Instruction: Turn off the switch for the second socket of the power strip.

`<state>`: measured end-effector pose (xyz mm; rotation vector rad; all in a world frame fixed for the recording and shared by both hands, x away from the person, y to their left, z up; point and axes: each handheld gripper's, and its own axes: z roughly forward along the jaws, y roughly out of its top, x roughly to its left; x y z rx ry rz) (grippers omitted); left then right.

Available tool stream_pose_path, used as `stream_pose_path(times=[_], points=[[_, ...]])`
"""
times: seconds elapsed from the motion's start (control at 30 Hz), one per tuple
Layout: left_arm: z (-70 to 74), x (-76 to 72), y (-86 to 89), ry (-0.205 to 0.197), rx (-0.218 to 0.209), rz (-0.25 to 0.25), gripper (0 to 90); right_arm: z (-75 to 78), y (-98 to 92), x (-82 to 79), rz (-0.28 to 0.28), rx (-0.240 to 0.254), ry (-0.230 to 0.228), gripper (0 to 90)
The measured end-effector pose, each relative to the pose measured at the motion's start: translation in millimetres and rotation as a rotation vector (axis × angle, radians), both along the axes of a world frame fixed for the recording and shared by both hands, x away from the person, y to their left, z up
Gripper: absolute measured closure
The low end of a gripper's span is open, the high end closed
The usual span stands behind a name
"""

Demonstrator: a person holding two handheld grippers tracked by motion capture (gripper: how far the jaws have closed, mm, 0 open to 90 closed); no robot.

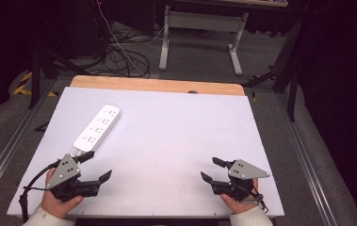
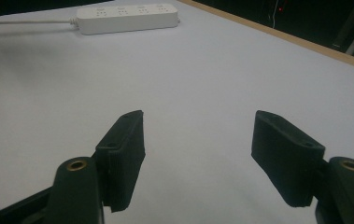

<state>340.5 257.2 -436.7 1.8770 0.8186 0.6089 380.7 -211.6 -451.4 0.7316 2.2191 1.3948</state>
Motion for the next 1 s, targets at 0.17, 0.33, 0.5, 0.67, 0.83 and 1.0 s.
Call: stream_pose_path(times=[0.17, 0.33, 0.5, 0.67, 0.83, 1.0], points=[[1.3, 0.2, 1.6, 0.01, -0.01, -0.009, 17.8, -0.5, 0.6, 0.2, -0.002, -0.004, 0.008, 35.2], [5.0, 3.5, -0.8, 0.018, 0.012, -0.021, 18.3, -1.4, 1.0, 1.1, 0.0, -0.008, 0.008, 35.2], [12.0, 6.3, -0.6, 0.028, 0.009, -0.035, 18.6, -1.7, 1.6, 1.1, 0.001, -0.002, 0.012, 35.2], [21.6, 8.5, -0.1, 0.031, 0.01, -0.025, 18.9, -2.3, 1.9, 1.7, 0.002, -0.01, 0.014, 35.2], [28.1, 11.9, 1.5, 0.039, 0.017, -0.008, 19.4, -2.7, 2.2, 1.8, 0.002, -0.01, 0.016, 35.2], [35.8, 14.3, 5.0, 0.033, 0.012, -0.018, 19.3, -2.9, 1.9, 1.5, 0.002, -0.011, 0.017, 35.2]])
